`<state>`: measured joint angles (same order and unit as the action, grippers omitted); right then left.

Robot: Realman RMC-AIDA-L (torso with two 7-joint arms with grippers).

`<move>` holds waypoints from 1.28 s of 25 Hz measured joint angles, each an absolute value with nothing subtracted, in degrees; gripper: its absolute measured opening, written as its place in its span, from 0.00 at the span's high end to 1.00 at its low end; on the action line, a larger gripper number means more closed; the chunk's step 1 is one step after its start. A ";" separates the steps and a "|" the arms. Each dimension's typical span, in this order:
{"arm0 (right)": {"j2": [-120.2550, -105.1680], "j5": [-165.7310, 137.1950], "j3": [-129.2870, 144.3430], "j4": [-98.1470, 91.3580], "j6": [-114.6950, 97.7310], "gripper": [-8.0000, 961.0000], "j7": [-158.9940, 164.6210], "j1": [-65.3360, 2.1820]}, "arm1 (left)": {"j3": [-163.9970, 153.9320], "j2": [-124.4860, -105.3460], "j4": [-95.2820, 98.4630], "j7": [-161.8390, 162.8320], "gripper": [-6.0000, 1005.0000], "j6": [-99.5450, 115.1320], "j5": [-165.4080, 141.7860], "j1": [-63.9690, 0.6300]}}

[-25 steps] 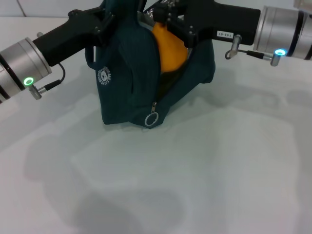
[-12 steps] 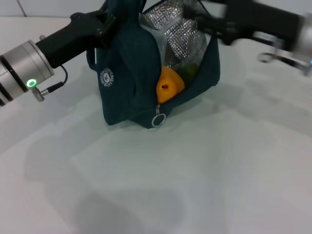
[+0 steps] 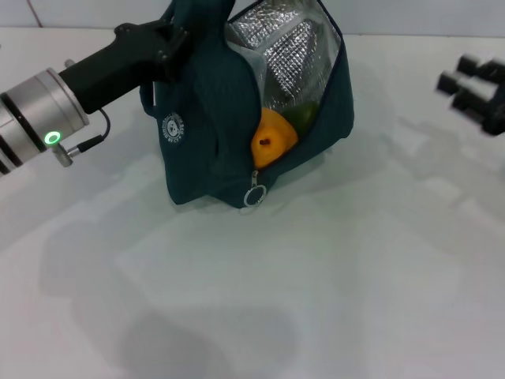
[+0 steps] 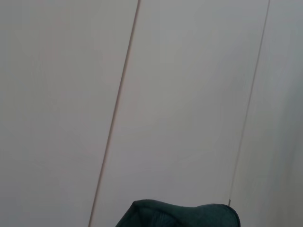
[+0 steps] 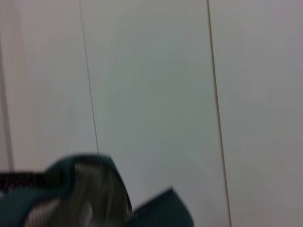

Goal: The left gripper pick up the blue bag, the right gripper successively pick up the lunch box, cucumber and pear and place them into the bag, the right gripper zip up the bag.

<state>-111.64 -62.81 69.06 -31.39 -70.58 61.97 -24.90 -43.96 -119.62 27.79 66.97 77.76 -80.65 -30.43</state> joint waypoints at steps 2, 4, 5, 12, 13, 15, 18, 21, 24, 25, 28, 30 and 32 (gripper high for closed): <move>-112.55 -66.41 69.18 -29.37 -68.60 0.55 61.90 -26.74 | -44.09 -119.63 27.61 66.97 0.92 77.77 -80.65 -30.71; -114.16 -70.79 69.22 -28.65 -65.81 0.55 61.88 -28.47 | -44.13 -119.69 27.59 66.97 0.92 77.77 -80.65 -30.85; -114.89 -72.69 69.37 -28.61 -64.34 0.56 61.88 -29.27 | -44.13 -119.70 27.56 66.97 0.92 77.78 -80.65 -30.93; -116.14 -75.42 74.10 -27.41 -60.29 0.56 61.62 -34.06 | -44.21 -119.71 26.95 66.97 0.92 77.78 -80.65 -31.72; -116.16 -75.41 74.65 -27.31 -59.78 0.56 61.47 -34.66 | -44.21 -119.71 26.94 66.97 0.92 77.78 -80.66 -31.72; -116.17 -75.38 75.97 -27.24 -58.63 0.56 61.36 -35.81 | -44.21 -119.71 26.95 66.97 0.92 77.78 -80.66 -31.73; -116.19 -75.37 78.60 -27.17 -57.07 0.56 61.56 -37.66 | -44.21 -119.71 26.90 66.97 0.92 77.78 -80.68 -31.73; -116.19 -75.37 80.68 -27.14 -56.22 0.56 61.70 -39.22 | -44.13 -119.71 26.89 66.98 0.92 77.78 -80.69 -31.88; -116.19 -75.41 82.10 -27.16 -55.96 0.56 61.69 -40.24 | -43.95 -119.71 26.89 66.97 0.92 77.78 -80.69 -31.97; -116.19 -75.43 82.31 -27.20 -55.81 0.56 61.63 -40.36 | -43.93 -119.70 26.84 66.97 0.92 77.78 -80.69 -31.97; -116.19 -75.44 82.24 -27.84 -55.31 0.57 61.27 -40.21 | -43.86 -119.70 26.66 66.84 0.92 77.78 -80.69 -31.99; -116.19 -74.75 82.05 -27.98 -55.03 0.57 60.54 -40.01 | -43.83 -119.71 26.58 66.51 0.92 77.78 -80.64 -31.94; -116.19 -72.82 81.99 -27.98 -54.78 0.63 58.72 -39.65 | -43.83 -119.70 26.45 66.05 0.92 77.78 -80.43 -31.83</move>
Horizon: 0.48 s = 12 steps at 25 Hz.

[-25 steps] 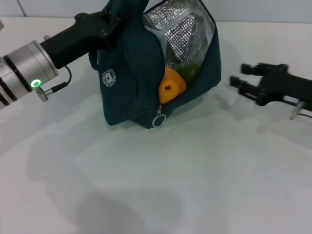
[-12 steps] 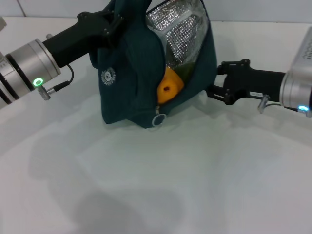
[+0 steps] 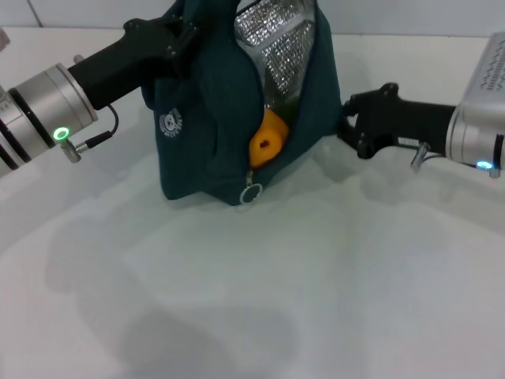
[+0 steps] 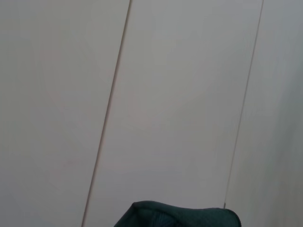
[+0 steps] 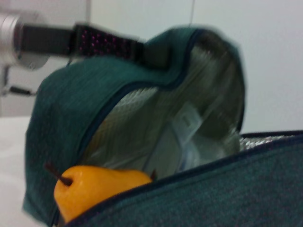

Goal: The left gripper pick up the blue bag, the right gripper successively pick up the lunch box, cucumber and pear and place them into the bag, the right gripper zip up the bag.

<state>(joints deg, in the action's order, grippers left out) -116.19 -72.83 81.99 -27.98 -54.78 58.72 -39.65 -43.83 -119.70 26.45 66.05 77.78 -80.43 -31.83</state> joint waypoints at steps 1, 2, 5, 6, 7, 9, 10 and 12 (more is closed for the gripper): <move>-116.19 -70.56 81.99 -27.98 -54.78 0.66 56.83 -39.20 | -43.83 -119.71 26.37 65.79 0.92 77.78 -80.32 -31.81; -116.18 -66.62 81.99 -28.25 -55.65 0.70 53.54 -37.89 | -43.83 -119.70 26.23 65.41 0.92 77.78 -80.26 -31.73; -115.98 -60.01 82.00 -29.03 -60.24 0.79 47.68 -35.36 | -43.84 -119.70 25.65 64.60 0.92 77.78 -79.96 -31.57; -115.98 -60.01 82.00 -29.03 -60.24 0.82 47.68 -35.36 | -43.88 -119.70 25.27 64.10 0.92 77.78 -79.64 -31.47; -115.75 -58.05 81.99 -29.44 -62.69 0.86 45.97 -34.42 | -43.94 -119.70 24.78 63.35 0.92 77.88 -79.18 -31.27; -115.24 -56.39 81.60 -31.06 -66.73 0.92 44.99 -32.89 | -44.09 -119.70 24.23 62.24 0.92 78.48 -78.57 -30.73; -115.00 -56.32 81.52 -31.88 -67.68 0.92 45.14 -32.48 | -44.17 -119.70 24.14 61.94 0.92 78.83 -78.47 -30.49; -114.16 -56.76 81.31 -33.79 -69.40 0.92 46.48 -31.60 | -44.22 -119.70 24.00 61.81 0.92 79.61 -78.64 -29.87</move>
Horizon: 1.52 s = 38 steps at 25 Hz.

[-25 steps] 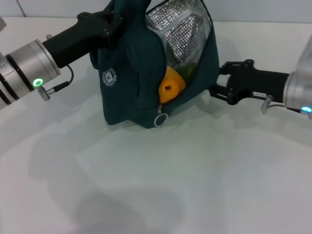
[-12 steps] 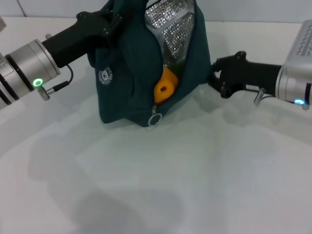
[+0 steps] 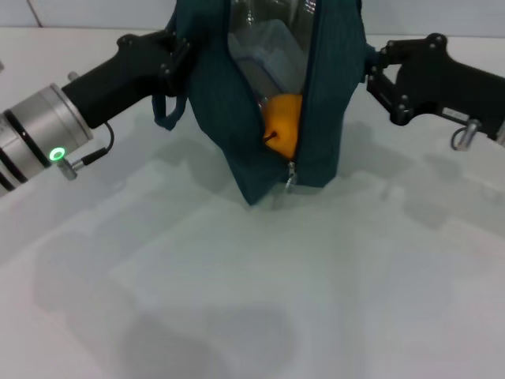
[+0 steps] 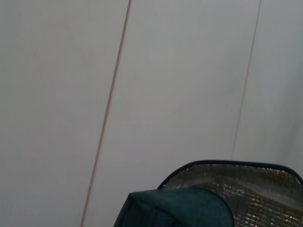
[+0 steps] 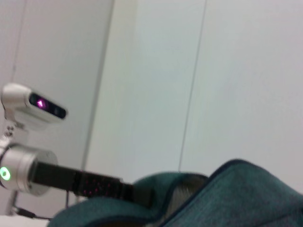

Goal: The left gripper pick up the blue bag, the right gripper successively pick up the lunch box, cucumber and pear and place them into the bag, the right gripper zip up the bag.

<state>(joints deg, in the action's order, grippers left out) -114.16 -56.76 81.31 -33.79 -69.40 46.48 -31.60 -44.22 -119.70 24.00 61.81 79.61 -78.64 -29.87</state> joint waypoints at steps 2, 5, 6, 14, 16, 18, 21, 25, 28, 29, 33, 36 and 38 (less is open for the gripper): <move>-112.42 -58.65 81.21 -35.45 -72.35 0.92 50.59 -30.96 | -44.28 -119.71 23.47 61.83 0.92 80.22 -78.90 -29.37; -110.04 -60.42 81.07 -36.15 -74.66 0.92 56.04 -30.93 | -44.35 -119.70 22.65 62.15 0.92 81.18 -79.03 -28.68; -109.67 -60.67 81.05 -36.18 -74.84 0.92 56.92 -31.01 | -44.37 -119.69 22.56 62.28 0.92 81.46 -79.05 -28.52; -107.99 -67.60 78.92 -36.44 -77.33 0.92 62.38 -32.82 | -46.67 -119.68 21.56 56.51 0.88 88.22 -78.96 -25.30; -108.72 -70.07 77.09 -36.47 -77.34 0.91 62.43 -33.34 | -47.57 -119.74 19.81 52.24 0.81 90.47 -78.73 -25.30; -109.60 -73.15 76.09 -36.79 -77.21 0.90 62.44 -34.19 | -47.76 -119.81 17.70 49.17 0.74 91.18 -78.49 -25.68; -110.97 -76.40 75.96 -37.84 -76.37 0.87 62.44 -34.81 | -47.62 -119.84 15.90 47.98 0.49 91.02 -77.78 -26.25; -111.45 -77.33 75.93 -38.49 -76.28 0.84 62.48 -34.69 | -47.61 -119.86 15.19 47.80 0.41 90.93 -77.00 -26.94; -111.38 -77.37 75.93 -39.25 -76.72 0.82 62.48 -33.95 | -47.56 -119.86 14.50 47.75 0.34 90.81 -74.79 -26.99; -111.32 -77.37 75.93 -39.46 -76.83 0.81 62.48 -33.69 | -47.55 -119.85 14.28 47.75 0.32 90.64 -74.12 -26.99; -111.41 -77.45 74.34 -42.06 -77.10 0.76 62.34 -30.89 | -47.60 -119.80 14.01 47.76 0.24 89.32 -73.14 -27.19; -111.98 -77.55 72.12 -44.33 -77.50 0.69 62.22 -28.48 | -47.82 -119.82 13.90 47.73 0.19 88.79 -73.23 -27.57; -112.17 -77.57 70.69 -45.06 -78.53 0.65 62.26 -27.35 | -47.84 -119.83 13.83 47.72 0.16 88.49 -73.29 -27.64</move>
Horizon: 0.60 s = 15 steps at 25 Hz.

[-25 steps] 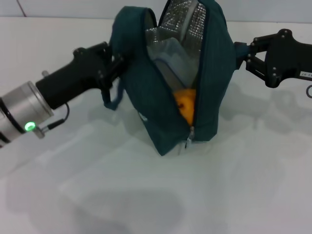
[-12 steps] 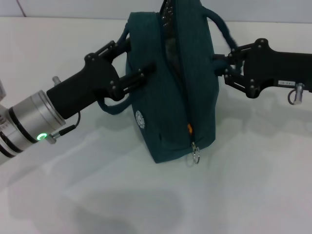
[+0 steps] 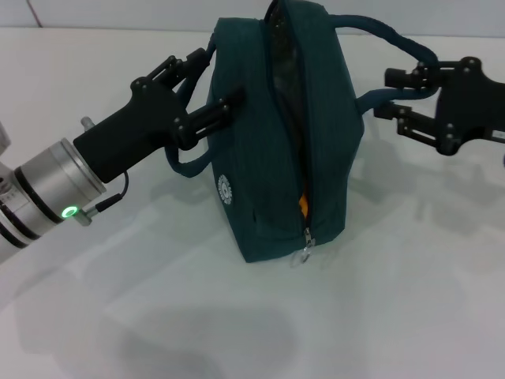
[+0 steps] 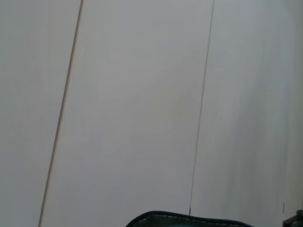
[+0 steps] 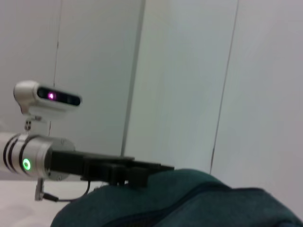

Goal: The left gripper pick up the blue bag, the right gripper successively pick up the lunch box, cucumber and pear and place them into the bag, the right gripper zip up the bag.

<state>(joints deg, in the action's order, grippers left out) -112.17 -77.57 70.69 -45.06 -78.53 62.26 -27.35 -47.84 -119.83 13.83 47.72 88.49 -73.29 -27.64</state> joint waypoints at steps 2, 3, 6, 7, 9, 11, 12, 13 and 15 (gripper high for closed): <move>-111.91 -77.58 70.07 -45.17 -79.96 0.60 62.32 -26.77 | -47.85 -119.84 13.81 47.71 0.17 88.27 -73.29 -27.71; -111.57 -77.59 69.99 -45.17 -80.64 0.60 62.35 -26.55 | -47.86 -119.84 13.80 47.71 0.17 88.10 -73.29 -27.75; -110.84 -78.08 69.94 -45.09 -81.68 0.61 62.40 -26.31 | -47.89 -119.90 13.80 47.70 0.17 87.97 -73.36 -27.80; -110.78 -78.54 69.95 -45.08 -81.81 0.61 62.40 -26.29 | -47.89 -119.92 13.71 47.70 0.17 87.97 -73.36 -27.80; -110.69 -80.43 69.93 -45.11 -82.07 0.60 62.46 -26.30 | -47.90 -119.94 13.42 47.69 0.17 87.97 -73.36 -27.82; -110.64 -81.49 69.81 -45.17 -82.12 0.59 62.50 -26.37 | -47.90 -119.95 13.21 47.68 0.17 87.97 -73.37 -27.89; -110.59 -81.75 69.49 -45.29 -82.13 0.59 62.51 -26.38 | -47.90 -119.96 13.21 47.68 0.17 87.97 -73.37 -27.92; -110.60 -81.76 69.07 -45.44 -82.14 0.59 62.51 -26.33 | -47.90 -119.96 13.20 47.68 0.17 87.97 -73.37 -27.94; -110.98 -81.79 67.43 -45.64 -82.84 0.58 62.38 -26.11 | -47.91 -119.97 13.11 47.67 0.17 87.97 -73.37 -27.98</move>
<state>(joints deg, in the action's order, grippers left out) -110.98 -81.79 67.43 -45.64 -82.84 62.38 -26.11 -47.91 -119.97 13.11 47.67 87.97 -73.37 -27.98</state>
